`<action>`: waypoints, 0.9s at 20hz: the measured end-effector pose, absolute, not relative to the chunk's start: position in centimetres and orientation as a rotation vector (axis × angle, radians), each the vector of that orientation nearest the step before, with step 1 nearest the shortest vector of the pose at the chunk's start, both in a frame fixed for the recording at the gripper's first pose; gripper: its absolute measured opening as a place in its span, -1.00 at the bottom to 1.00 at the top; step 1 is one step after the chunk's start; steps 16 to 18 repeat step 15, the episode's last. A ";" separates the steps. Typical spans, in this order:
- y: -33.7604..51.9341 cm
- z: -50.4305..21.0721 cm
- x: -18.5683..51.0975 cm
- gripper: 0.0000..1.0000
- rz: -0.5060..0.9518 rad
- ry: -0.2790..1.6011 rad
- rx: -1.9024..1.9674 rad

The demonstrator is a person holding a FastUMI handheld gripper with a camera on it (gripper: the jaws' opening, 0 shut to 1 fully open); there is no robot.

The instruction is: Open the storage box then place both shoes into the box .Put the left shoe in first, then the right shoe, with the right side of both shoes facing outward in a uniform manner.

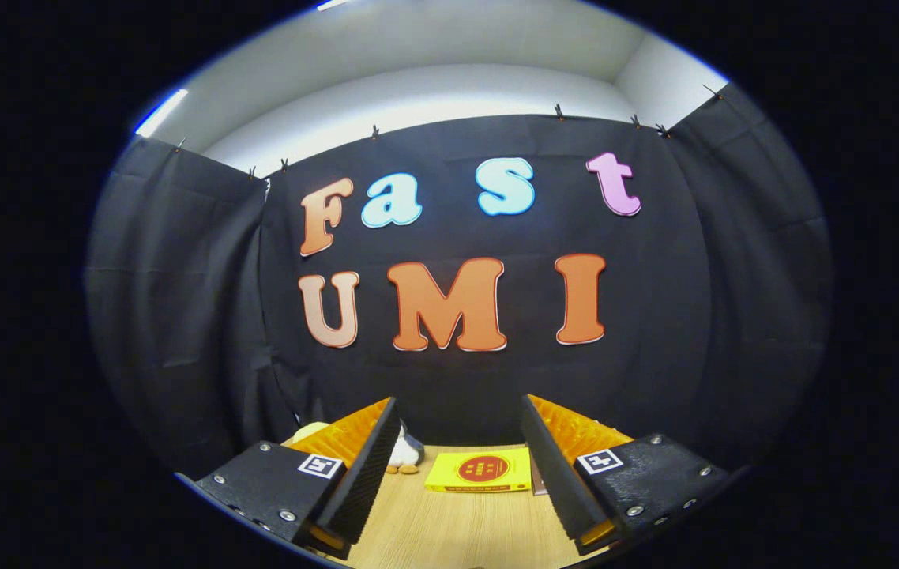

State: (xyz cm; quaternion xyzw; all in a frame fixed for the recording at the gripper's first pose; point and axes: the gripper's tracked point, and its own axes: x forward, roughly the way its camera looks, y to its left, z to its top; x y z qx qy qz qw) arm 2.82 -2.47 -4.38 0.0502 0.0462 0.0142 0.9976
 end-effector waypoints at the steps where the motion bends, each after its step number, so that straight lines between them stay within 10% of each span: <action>1: -2.4 -3.3 2.5 0.86 0.029 0.062 0.098; 18: -2.3 0.1 1.5 0.88 -0.006 -0.104 0.032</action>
